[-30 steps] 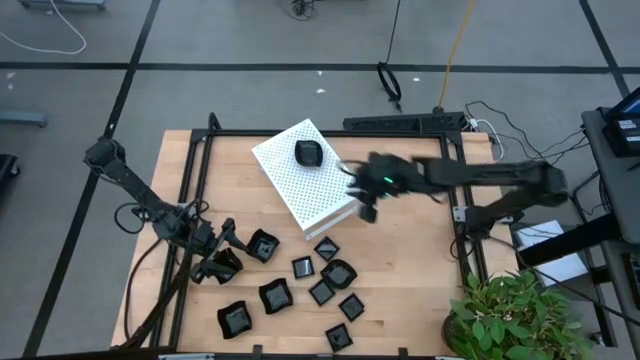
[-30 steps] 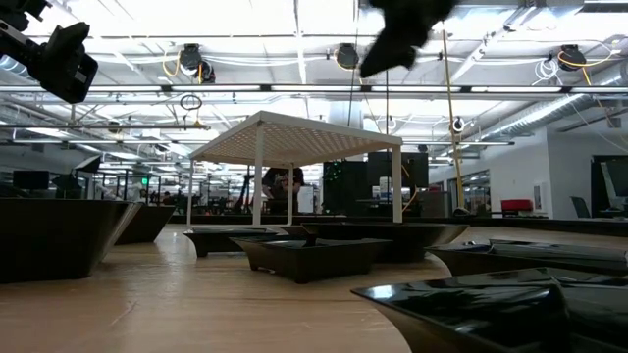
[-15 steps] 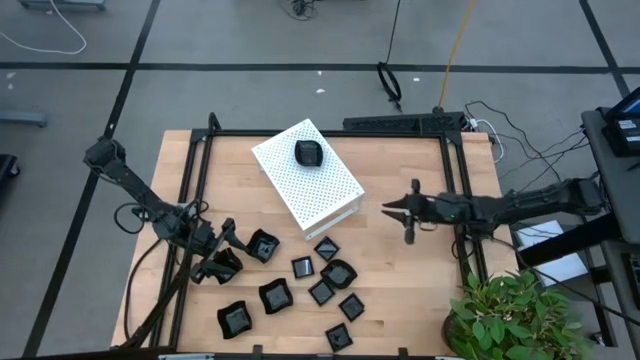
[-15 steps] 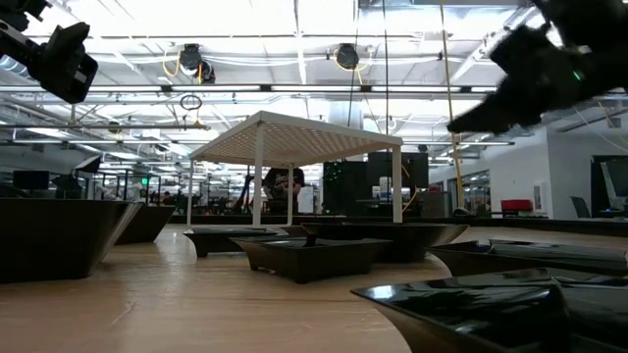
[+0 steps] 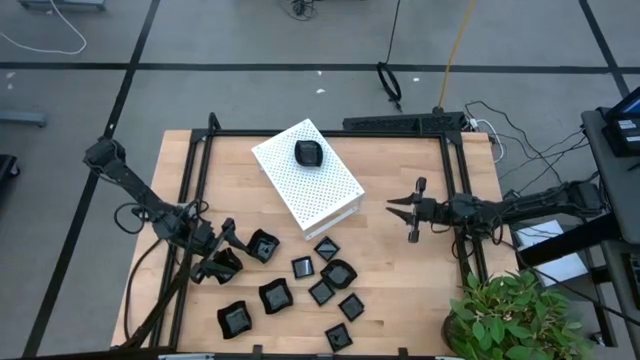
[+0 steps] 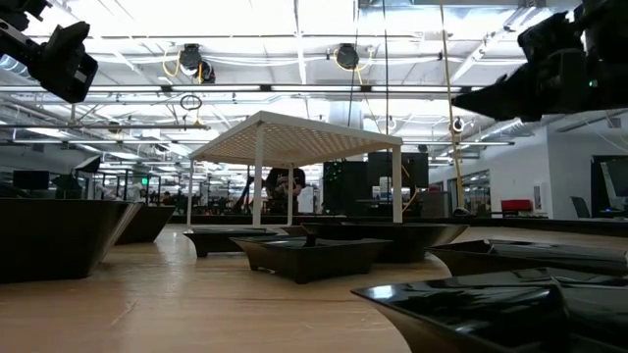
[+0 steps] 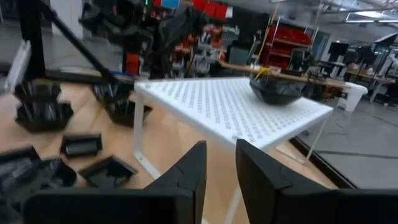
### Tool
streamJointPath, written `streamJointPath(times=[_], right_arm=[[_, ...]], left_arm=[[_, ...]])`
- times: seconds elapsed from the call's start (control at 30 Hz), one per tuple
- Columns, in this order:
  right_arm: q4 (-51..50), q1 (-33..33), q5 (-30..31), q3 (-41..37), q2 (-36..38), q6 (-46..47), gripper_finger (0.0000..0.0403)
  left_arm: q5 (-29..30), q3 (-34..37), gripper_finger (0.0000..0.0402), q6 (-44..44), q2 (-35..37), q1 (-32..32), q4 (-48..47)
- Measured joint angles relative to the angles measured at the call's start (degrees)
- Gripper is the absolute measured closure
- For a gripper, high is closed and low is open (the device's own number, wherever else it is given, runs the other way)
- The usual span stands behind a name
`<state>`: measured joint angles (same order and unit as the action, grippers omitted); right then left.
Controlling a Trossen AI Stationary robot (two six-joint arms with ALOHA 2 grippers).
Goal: Pick & Place Mini shaped plates
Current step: Stack the leaf-shaped plate on top of the stacked leaf-shaped plates on the shelf
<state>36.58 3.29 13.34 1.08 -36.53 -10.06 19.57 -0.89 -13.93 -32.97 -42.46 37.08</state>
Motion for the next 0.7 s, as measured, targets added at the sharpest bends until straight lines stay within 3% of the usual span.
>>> streamJointPath(times=[0.23, 0.7], right_arm=[[0.6, -0.1, 0.1, -0.1, 1.0, -2.8, 0.033], [-12.5, -0.1, 0.4, -0.2, 16.9, -3.7, 0.033]], left_arm=[[0.0, 0.0, 0.0078, 0.0, 0.0, 0.0, 0.0], [0.0, 0.0, 0.0078, 0.0, 0.0, 0.0, 0.0]])
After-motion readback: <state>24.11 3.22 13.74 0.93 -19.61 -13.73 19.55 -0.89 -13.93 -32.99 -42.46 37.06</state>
